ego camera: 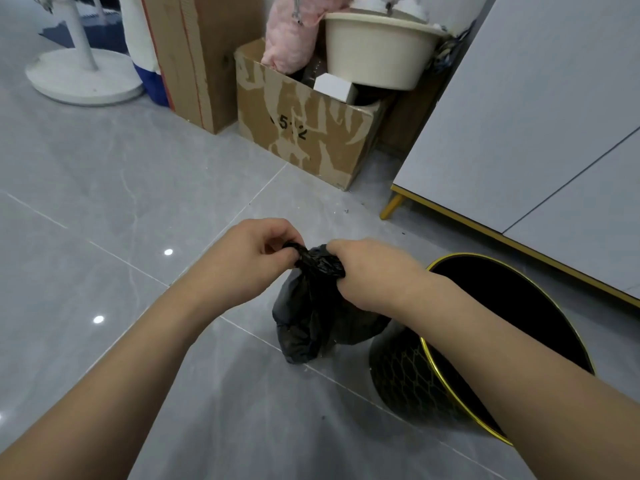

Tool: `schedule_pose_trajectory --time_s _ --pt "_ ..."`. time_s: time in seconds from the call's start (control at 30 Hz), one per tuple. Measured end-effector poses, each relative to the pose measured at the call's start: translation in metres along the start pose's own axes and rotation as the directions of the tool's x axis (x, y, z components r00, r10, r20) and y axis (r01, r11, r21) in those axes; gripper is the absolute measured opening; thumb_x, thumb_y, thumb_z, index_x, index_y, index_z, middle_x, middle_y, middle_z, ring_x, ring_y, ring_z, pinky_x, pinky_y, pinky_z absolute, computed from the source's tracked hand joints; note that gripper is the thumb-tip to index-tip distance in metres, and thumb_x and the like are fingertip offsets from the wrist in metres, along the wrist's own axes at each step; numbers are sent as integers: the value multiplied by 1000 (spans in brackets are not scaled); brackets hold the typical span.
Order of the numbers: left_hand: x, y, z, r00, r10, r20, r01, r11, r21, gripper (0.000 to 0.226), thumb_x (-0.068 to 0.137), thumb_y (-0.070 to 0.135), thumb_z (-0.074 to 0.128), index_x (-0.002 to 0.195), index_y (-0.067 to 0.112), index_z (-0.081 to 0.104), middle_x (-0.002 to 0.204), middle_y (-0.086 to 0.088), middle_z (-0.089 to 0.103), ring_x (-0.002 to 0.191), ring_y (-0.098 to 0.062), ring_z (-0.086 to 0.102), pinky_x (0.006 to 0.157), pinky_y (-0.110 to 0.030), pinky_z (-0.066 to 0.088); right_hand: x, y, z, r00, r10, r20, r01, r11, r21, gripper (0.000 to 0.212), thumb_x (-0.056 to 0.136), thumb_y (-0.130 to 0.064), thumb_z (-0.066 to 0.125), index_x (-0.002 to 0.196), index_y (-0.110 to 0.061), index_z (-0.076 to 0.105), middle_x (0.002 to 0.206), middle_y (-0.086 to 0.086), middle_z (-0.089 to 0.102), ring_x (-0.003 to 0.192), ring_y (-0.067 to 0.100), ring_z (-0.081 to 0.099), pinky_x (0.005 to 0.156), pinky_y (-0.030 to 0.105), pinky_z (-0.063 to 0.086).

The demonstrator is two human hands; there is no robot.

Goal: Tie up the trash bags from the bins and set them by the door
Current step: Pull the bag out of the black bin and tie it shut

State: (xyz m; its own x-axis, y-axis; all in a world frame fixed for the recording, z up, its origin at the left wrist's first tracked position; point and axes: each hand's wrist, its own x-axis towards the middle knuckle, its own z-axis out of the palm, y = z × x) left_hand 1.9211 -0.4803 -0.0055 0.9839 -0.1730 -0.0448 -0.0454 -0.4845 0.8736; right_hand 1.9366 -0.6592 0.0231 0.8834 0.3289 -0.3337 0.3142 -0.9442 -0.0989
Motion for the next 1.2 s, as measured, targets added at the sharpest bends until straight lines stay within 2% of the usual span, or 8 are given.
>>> schedule_pose_trajectory --time_s 0.33,0.47,0.53,0.7,0.87,0.97,1.07,1.2 --pt "-8 -4 6 986 -50 -159 19 982 -190 17 87 15 63 78 28 68 75 6 70 70 -19 63 62 -33 47 -7 -2 3 926 110 361 -326 715 619 1 78 -11 52 79 -12 53 71 9 50 64 24 48 54 27 37" --pt "-14 2 9 986 -46 -163 8 974 -228 15 85 12 66 79 25 71 57 16 57 52 -11 42 52 -20 36 -8 -4 23 954 49 295 -245 698 673 38 64 -42 65 87 -12 64 105 8 60 80 23 68 78 40 57" --pt "-15 5 7 987 -20 -159 -19 970 -243 18 84 9 67 78 25 72 69 3 66 61 -23 53 56 -28 43 -6 -5 34 976 66 208 -190 724 663 16 72 -32 58 82 -20 62 107 3 49 87 25 64 82 42 56" --pt "-18 5 0 990 41 -135 -47 998 -40 20 84 13 64 77 31 70 77 10 67 68 -21 56 60 -24 45 -5 -15 46 976 111 190 -220 506 834 33 83 5 41 74 -21 59 94 8 58 88 34 61 84 46 52" --pt "-16 -12 -7 981 67 -182 -38 987 155 15 86 19 64 81 32 68 77 17 62 70 -7 53 65 -20 39 -12 -17 35 959 35 281 -271 398 876 22 57 -7 49 79 -8 57 75 14 48 70 28 49 64 37 36" --pt "-17 -23 -1 986 30 -165 -19 998 67 15 88 17 63 83 30 68 89 13 63 81 -3 56 73 -21 42 -16 -16 25 960 9 279 -238 545 804 19 73 -22 66 75 -7 54 80 8 55 72 25 57 64 36 44" --pt "-16 -29 11 991 -65 -114 47 987 -154 17 91 13 60 87 28 67 99 10 69 90 -7 63 80 -28 50 -17 -12 26 999 47 -11 -43 966 254 20 84 -33 56 77 -17 47 88 -4 47 80 22 57 61 32 40" --pt "-18 -28 36 976 -211 -53 166 878 -449 20 97 6 45 94 14 63 102 6 73 96 -17 68 87 -33 54 -25 -3 38 924 -107 -367 47 985 -168 21 84 -21 58 88 -19 38 82 -3 43 67 23 52 47 30 28"
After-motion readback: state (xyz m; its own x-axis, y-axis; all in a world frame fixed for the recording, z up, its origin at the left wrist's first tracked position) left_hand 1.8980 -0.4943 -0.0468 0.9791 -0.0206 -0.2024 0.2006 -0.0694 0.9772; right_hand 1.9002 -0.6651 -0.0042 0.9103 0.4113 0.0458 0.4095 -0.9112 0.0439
